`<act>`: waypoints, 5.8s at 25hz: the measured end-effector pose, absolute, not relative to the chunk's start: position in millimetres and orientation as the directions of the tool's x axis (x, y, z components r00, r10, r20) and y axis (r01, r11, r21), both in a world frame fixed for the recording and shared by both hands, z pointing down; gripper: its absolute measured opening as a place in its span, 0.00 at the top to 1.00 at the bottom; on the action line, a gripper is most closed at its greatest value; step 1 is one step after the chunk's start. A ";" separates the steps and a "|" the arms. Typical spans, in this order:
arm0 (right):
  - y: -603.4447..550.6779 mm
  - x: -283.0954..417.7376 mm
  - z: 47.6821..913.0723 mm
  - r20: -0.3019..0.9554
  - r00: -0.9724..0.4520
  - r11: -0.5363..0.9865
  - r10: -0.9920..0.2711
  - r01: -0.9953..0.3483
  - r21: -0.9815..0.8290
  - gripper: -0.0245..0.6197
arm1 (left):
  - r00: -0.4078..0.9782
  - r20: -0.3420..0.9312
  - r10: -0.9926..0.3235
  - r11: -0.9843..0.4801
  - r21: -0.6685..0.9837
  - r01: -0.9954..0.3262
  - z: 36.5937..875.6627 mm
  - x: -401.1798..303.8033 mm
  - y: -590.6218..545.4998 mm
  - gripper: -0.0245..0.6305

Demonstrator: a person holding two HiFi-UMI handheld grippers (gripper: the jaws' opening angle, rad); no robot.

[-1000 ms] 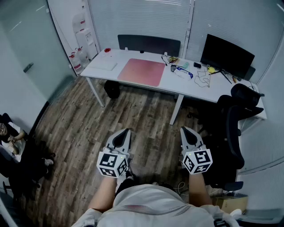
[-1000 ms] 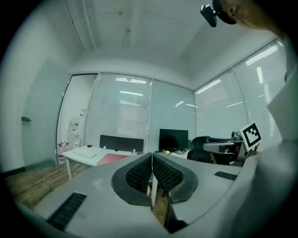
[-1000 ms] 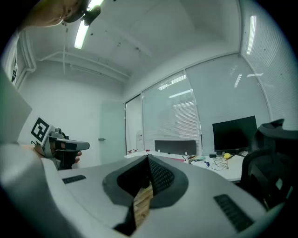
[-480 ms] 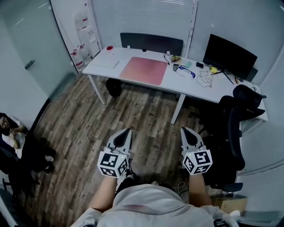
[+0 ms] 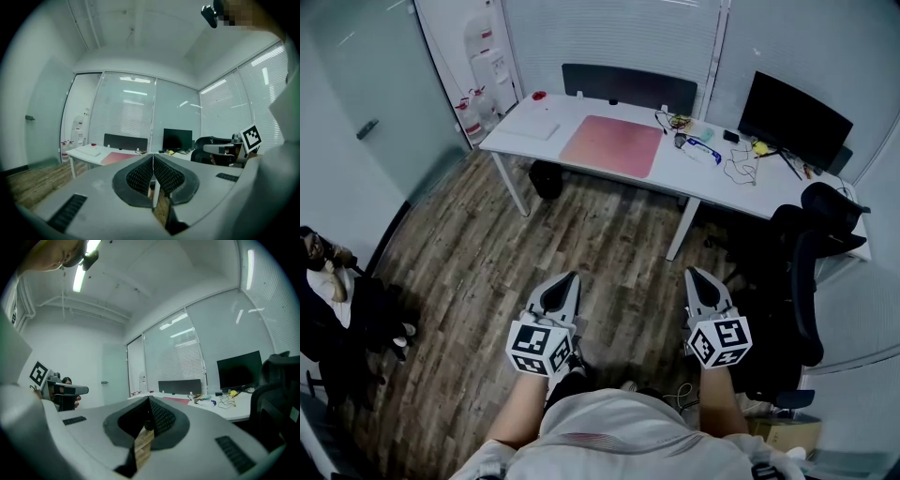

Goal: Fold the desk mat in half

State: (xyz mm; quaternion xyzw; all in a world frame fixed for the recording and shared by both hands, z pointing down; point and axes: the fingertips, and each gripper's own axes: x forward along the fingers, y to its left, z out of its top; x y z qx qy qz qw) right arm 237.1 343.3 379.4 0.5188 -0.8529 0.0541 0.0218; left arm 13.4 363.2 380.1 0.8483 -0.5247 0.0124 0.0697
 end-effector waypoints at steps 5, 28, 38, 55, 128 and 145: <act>330.2 223.3 386.8 0.117 -0.461 0.455 -0.880 -0.887 -0.077 0.88 | 0.445 0.105 -0.889 -0.434 0.116 -0.894 385.4 -1.9 352.0 0.94; 198.3 77.5 398.1 0.220 -0.379 0.394 -0.899 -0.919 0.025 0.88 | 0.550 0.089 -0.830 -0.528 0.191 -0.828 405.2 -132.1 205.5 0.94; 141.8 64.6 410.6 0.238 -0.386 0.401 -0.891 -0.916 0.016 0.88 | 0.546 0.108 -0.831 -0.520 0.196 -0.831 414.4 -147.3 153.5 0.94; -44.6 164.2 412.4 0.219 -0.408 0.412 -0.886 -0.911 -0.033 0.88 | 0.529 0.136 -0.837 -0.514 0.135 -0.847 399.9 -52.4 -26.6 0.94; -247.2 214.0 727.7 0.827 -0.045 -0.121 -0.560 -0.983 -0.136 0.85 | 0.707 0.359 -0.609 -0.663 0.258 -0.702 502.0 -35.6 -309.6 0.94; -289.1 129.4 606.1 0.619 -0.181 0.100 -0.764 -0.982 -0.163 0.85 | 0.689 0.313 -0.654 -0.636 0.267 -0.725 489.3 -70.1 -311.3 0.94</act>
